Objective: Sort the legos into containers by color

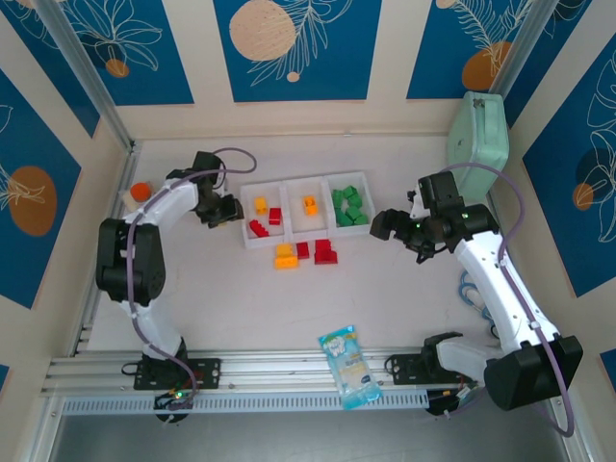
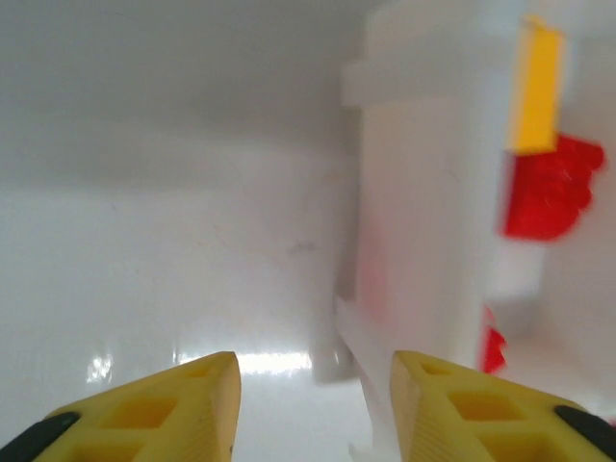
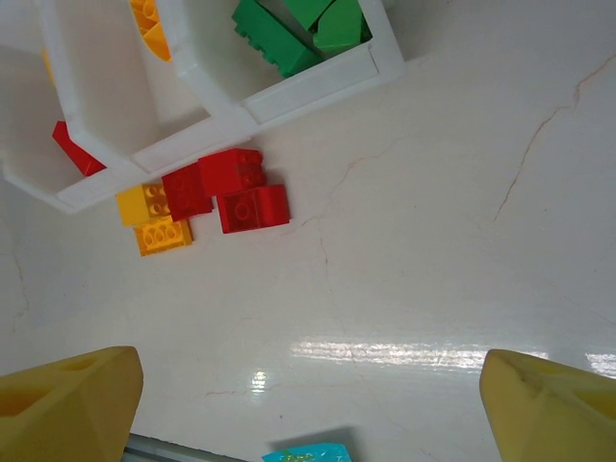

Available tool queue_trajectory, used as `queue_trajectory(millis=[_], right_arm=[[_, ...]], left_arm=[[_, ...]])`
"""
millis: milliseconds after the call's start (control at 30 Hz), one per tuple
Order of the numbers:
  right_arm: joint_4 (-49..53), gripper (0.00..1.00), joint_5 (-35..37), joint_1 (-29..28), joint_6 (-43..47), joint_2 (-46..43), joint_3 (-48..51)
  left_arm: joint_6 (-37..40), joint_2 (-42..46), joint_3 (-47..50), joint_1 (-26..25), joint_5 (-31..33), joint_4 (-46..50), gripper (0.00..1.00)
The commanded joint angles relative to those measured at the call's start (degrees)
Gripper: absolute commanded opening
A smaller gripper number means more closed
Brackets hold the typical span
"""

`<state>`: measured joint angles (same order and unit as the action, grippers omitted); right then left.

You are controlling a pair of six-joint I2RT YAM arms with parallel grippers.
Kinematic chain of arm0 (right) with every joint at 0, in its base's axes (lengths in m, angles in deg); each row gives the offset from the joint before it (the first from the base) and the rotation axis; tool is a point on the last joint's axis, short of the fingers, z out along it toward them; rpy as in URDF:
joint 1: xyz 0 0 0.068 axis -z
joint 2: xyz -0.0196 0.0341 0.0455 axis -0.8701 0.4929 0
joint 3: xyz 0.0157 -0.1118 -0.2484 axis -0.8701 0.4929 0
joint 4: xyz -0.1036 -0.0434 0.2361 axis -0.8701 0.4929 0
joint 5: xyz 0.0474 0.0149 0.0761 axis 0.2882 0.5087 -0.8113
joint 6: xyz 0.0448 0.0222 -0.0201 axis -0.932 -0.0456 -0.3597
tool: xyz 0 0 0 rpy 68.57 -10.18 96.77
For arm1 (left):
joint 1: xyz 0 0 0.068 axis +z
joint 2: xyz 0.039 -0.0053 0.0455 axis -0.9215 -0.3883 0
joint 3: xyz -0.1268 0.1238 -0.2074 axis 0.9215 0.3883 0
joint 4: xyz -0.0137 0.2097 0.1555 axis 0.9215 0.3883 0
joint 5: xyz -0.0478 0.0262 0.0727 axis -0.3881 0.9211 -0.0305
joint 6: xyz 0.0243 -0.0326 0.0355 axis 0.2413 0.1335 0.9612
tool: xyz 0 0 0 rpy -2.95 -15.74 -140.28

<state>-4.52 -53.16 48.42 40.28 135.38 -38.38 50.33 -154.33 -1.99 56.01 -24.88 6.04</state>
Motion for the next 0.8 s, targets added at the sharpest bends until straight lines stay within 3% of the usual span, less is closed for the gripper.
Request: queue_trajectory(millis=[0, 133, 233, 400, 533, 767], right_arm=[[0.48, 0.91, -1.77, 0.45, 1.22, -1.49, 0.81], [0.15, 0.92, -2.21, 0.72, 1.63, -1.75, 1.07], [-0.6, 0.92, -2.69, 0.83, 1.16, -1.91, 1.41], [-1.09, 0.92, -3.19, 0.72, 0.97, -1.45, 1.35], [0.01, 0.92, -2.67, 0.96, 1.73, -1.05, 0.39], [1.28, 0.92, -1.86, 1.59, 2.11, -1.14, -0.16]], left_arm=[[5.92, 7.78, -2.41, -0.05, 1.69, 3.16, 0.56], [17.8, 11.44, -11.64, -0.31, -5.02, 8.8, 0.86], [29.02, 8.06, -22.56, -3.64, -3.5, 19.39, 0.91], [43.34, 0.34, -30.76, -11.08, 4.52, 29.8, 0.88], [45.12, -4.84, -32.74, -11.52, 2.53, 30.17, 0.77], [39.14, -18.04, -44.77, -12.93, 8.58, 34.7, 0.7]])
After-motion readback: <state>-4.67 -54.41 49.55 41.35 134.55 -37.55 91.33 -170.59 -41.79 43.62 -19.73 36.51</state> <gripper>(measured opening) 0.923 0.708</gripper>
